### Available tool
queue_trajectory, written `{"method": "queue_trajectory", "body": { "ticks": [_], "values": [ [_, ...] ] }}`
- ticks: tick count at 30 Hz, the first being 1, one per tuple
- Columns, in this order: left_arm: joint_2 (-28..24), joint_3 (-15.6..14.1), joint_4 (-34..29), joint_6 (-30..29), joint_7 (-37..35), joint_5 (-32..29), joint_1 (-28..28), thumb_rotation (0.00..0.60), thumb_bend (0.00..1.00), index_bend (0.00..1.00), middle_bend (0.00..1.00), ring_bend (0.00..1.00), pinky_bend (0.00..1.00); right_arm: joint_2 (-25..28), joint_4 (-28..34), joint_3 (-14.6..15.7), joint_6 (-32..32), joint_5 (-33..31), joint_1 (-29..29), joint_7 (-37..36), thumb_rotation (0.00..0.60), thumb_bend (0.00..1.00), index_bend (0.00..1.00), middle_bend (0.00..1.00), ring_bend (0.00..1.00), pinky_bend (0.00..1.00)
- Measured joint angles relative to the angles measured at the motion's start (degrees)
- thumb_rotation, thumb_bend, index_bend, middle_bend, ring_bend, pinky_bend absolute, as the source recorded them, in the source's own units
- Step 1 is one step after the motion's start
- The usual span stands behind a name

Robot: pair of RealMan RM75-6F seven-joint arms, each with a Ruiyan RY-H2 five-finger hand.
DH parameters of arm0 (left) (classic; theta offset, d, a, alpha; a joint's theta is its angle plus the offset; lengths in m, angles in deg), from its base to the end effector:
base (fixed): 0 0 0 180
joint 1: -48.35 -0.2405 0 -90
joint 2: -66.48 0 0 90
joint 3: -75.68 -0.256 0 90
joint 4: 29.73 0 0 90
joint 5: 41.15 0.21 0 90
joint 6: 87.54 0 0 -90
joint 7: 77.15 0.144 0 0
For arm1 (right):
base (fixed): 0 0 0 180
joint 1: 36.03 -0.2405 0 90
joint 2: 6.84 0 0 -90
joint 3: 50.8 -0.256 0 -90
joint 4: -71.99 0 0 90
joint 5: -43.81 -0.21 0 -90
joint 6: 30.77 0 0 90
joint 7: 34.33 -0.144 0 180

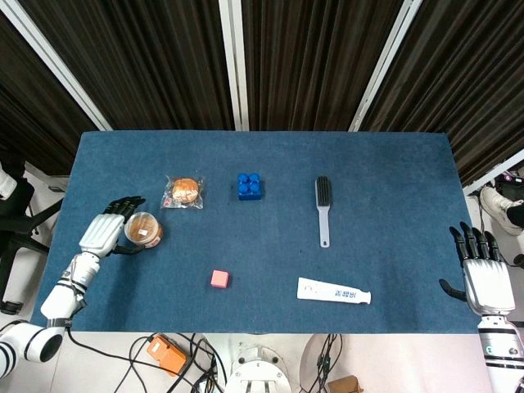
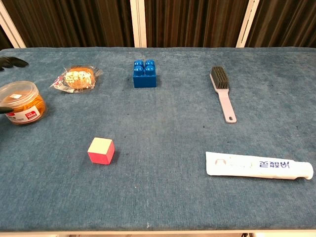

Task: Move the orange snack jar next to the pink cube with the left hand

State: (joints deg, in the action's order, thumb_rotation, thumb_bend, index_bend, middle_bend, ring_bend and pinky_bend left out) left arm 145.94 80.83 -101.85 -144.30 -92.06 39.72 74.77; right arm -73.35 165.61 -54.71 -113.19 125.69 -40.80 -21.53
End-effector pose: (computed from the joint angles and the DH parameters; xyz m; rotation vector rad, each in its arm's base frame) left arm -0.2982 0.3074 0.0539 -1.6440 -1.2013 -0.9102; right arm -0.3134 -0.1833 0.1434 1.4020 -0.8408 0.7341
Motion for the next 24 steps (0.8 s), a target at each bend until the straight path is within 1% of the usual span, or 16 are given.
{"method": "queue_trajectory", "body": {
  "ticks": [3, 5, 9, 10, 11, 12, 14, 17, 20, 24],
  "values": [
    [0.8, 0.0, 0.5, 1.9, 0.9, -1.3, 0.9, 0.600, 0.12, 0.07, 0.04, 0.00, 0.15, -0.1, 0.1, 0.1, -0.1, 0.1, 0.0, 0.2, 0.600, 0.30, 0.00, 0.00, 0.00, 0.00],
    [1.3, 0.0, 0.8, 2.8, 1.7, -2.2, 1.4, 0.600, 0.14, 0.10, 0.07, 0.03, 0.22, -0.1, 0.1, 0.1, -0.2, 0.1, 0.1, 0.2, 0.600, 0.30, 0.00, 0.00, 0.00, 0.00],
    [2.0, 0.4, 1.2, 3.8, 3.6, -4.2, 1.9, 0.600, 0.21, 0.24, 0.21, 0.19, 0.40, -0.1, 0.0, 0.0, -0.3, 0.0, 0.1, 0.1, 0.600, 0.30, 0.00, 0.00, 0.00, 0.00],
    [2.1, 0.5, 1.3, 3.8, 4.1, -4.5, 2.0, 0.600, 0.24, 0.28, 0.24, 0.22, 0.45, -0.1, 0.0, 0.0, -0.3, 0.0, 0.1, 0.1, 0.600, 0.30, 0.00, 0.00, 0.00, 0.00],
    [2.3, 0.7, 1.3, 3.8, 4.8, -4.8, 2.0, 0.600, 0.29, 0.31, 0.27, 0.26, 0.49, 0.0, 0.0, 0.0, -0.3, 0.0, 0.1, 0.0, 0.600, 0.30, 0.00, 0.00, 0.00, 0.00],
    [2.5, 0.7, 1.3, 3.6, 5.4, -5.1, 2.0, 0.600, 0.33, 0.32, 0.29, 0.29, 0.51, 0.0, 0.0, 0.0, -0.3, -0.1, 0.1, -0.1, 0.600, 0.30, 0.00, 0.00, 0.00, 0.00],
    [2.7, 1.0, 1.2, 3.1, 6.8, -5.5, 2.0, 0.600, 0.48, 0.38, 0.37, 0.36, 0.58, 0.1, 0.0, -0.1, -0.4, -0.1, 0.1, -0.2, 0.600, 0.30, 0.00, 0.00, 0.00, 0.00],
    [3.3, 1.4, 1.0, 1.1, 8.1, -5.7, 1.9, 0.600, 0.57, 0.46, 0.45, 0.43, 0.66, 0.1, 0.0, 0.0, -0.5, 0.0, 0.2, -0.2, 0.600, 0.30, 0.00, 0.00, 0.00, 0.00],
    [4.0, 2.0, 0.5, -1.8, 7.9, -5.1, 1.6, 0.600, 0.60, 0.49, 0.48, 0.47, 0.69, 0.0, 0.1, 0.0, -0.5, 0.0, 0.2, -0.1, 0.600, 0.30, 0.00, 0.00, 0.00, 0.00],
    [4.4, 2.4, -1.4, -4.9, 7.7, -2.5, 1.8, 0.600, 0.60, 0.49, 0.48, 0.47, 0.69, -0.1, 0.1, 0.0, -0.5, 0.0, 0.2, 0.1, 0.600, 0.30, 0.00, 0.00, 0.00, 0.00]
  ]
}}
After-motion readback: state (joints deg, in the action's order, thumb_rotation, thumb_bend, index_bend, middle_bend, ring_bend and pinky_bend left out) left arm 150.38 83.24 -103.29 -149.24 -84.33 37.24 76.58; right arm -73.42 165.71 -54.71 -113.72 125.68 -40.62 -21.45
